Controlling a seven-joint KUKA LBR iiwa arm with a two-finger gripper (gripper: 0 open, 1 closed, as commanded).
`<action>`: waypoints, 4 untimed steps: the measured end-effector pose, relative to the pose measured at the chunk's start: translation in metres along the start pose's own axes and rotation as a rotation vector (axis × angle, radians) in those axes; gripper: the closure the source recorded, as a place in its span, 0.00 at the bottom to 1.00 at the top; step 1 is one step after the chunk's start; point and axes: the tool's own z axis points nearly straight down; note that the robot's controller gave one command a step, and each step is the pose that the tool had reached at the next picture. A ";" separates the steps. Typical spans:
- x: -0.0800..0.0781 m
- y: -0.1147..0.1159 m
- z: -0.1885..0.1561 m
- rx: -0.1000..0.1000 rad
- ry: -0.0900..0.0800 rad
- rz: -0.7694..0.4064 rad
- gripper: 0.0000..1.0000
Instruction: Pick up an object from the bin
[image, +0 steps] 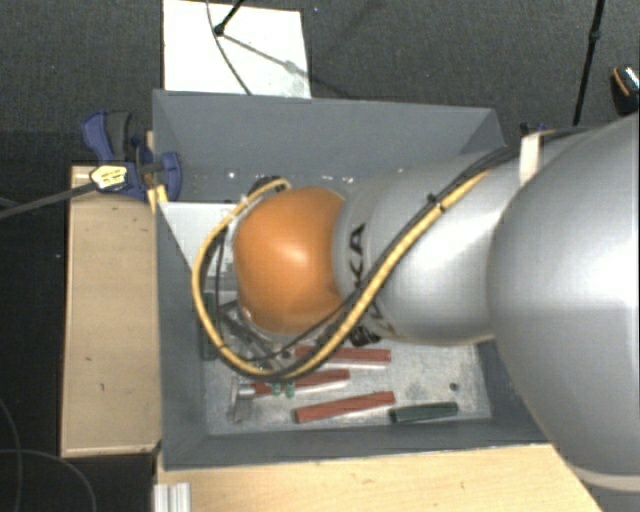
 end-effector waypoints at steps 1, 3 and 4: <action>-0.031 -0.042 0.094 0.003 -0.001 0.165 0.00; -0.037 -0.101 0.091 -0.001 -0.003 0.101 1.00; -0.041 -0.081 -0.063 -0.006 -0.015 0.137 1.00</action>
Offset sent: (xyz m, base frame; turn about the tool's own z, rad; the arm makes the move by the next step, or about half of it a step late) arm 0.0311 -0.0395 -0.0906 0.1641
